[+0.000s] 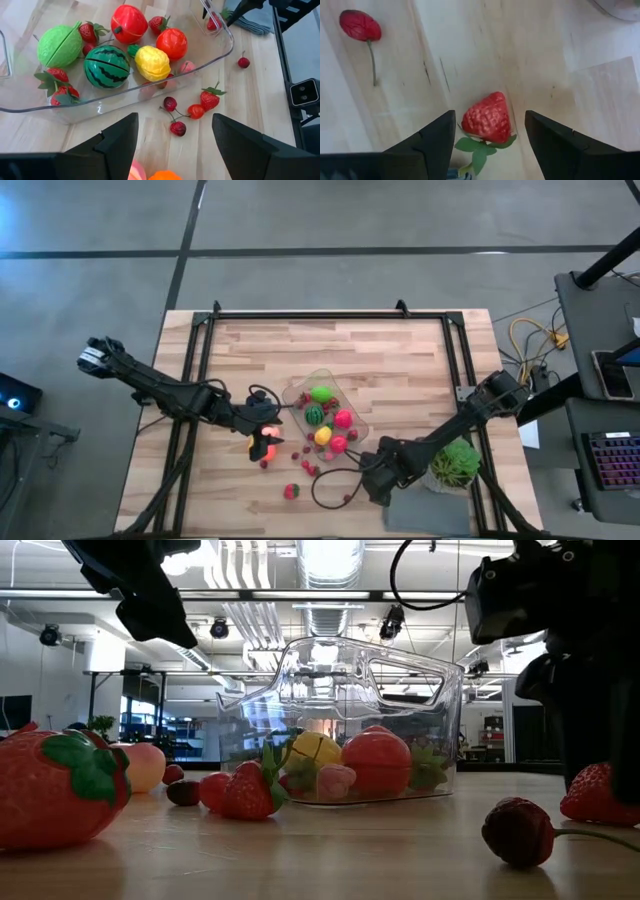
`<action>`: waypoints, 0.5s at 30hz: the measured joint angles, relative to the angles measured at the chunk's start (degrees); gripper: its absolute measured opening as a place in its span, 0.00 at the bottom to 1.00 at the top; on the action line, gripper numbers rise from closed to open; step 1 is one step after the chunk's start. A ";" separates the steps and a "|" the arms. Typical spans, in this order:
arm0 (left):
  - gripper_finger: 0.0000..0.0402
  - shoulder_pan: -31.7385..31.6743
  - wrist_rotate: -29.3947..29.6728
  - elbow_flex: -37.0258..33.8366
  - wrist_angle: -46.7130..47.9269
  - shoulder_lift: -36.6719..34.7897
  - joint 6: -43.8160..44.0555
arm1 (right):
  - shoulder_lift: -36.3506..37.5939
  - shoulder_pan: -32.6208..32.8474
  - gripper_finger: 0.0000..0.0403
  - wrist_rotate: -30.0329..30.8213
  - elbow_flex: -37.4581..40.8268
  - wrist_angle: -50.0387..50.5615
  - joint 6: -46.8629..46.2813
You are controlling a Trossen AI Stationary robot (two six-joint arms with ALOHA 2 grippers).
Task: Pick and placing Produce into tupperware
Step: Put the red strawberry into the transparent bin
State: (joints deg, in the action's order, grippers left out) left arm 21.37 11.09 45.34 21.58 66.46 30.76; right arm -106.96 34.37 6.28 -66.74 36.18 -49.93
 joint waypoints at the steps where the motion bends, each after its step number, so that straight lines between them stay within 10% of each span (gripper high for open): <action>1: 0.60 0.00 0.00 0.00 0.00 0.00 0.00 | 0.00 0.00 0.57 -0.06 0.00 0.07 0.00; 15: 0.60 0.00 0.09 0.00 0.00 0.00 0.08 | 0.00 0.00 0.42 0.07 0.89 0.51 -0.65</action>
State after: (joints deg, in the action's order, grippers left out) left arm 21.37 11.18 45.34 21.58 66.46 30.84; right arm -106.96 34.37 6.35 -65.85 36.69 -50.58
